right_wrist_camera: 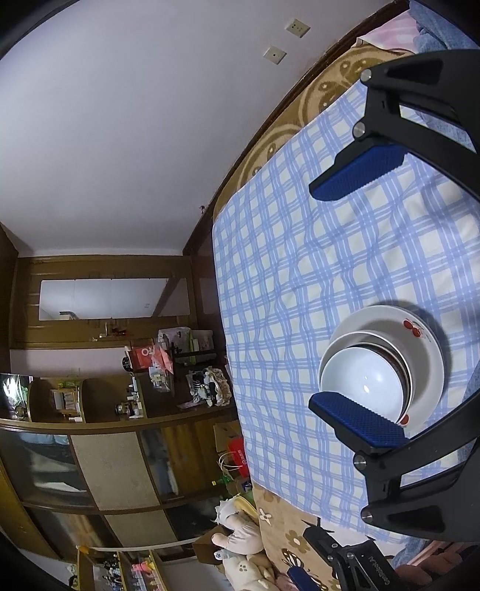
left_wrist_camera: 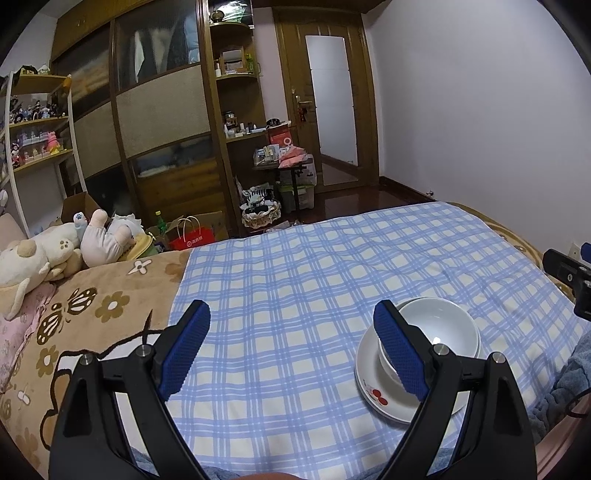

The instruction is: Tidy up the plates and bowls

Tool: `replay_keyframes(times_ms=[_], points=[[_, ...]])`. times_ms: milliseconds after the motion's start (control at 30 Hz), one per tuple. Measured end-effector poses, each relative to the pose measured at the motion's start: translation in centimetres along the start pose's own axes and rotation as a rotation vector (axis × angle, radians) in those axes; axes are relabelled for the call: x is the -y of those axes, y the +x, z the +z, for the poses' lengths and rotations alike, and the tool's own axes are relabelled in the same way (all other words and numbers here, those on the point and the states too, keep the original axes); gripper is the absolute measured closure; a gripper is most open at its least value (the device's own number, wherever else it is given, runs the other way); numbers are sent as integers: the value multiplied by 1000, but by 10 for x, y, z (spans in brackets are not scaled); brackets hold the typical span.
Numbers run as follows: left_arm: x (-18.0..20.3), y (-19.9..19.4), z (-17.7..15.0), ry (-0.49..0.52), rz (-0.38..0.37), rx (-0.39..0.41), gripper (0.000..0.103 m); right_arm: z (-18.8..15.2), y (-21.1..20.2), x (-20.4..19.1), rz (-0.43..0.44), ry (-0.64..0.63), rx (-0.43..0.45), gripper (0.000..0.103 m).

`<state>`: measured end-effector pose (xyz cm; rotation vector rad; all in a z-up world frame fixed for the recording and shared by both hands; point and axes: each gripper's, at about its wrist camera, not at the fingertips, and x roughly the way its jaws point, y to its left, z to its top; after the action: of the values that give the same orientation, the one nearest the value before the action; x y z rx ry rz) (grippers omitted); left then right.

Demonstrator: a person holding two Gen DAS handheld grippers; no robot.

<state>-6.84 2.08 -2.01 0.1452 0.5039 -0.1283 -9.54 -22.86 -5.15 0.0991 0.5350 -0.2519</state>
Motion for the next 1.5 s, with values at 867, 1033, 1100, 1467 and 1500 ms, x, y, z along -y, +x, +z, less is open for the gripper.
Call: replay_keyframes(times_ms=[867, 1033, 1100, 1467, 1500], points=[[-1, 0, -3, 1, -5, -3, 14, -1, 1, 1, -8, -3, 5, 0], [-1, 0, -3, -1, -2, -3, 13, -1, 1, 1, -8, -2, 5, 0], [-1, 0, -3, -2, 0, -4, 13, -1, 1, 1, -9, -3, 5, 0], [-1, 0, -3, -3, 1, -5, 13, -2, 1, 2, -12, -2, 5, 0], [-1, 0, -3, -3, 2, -6, 13, -2, 2, 3, -11, -1, 4, 0]])
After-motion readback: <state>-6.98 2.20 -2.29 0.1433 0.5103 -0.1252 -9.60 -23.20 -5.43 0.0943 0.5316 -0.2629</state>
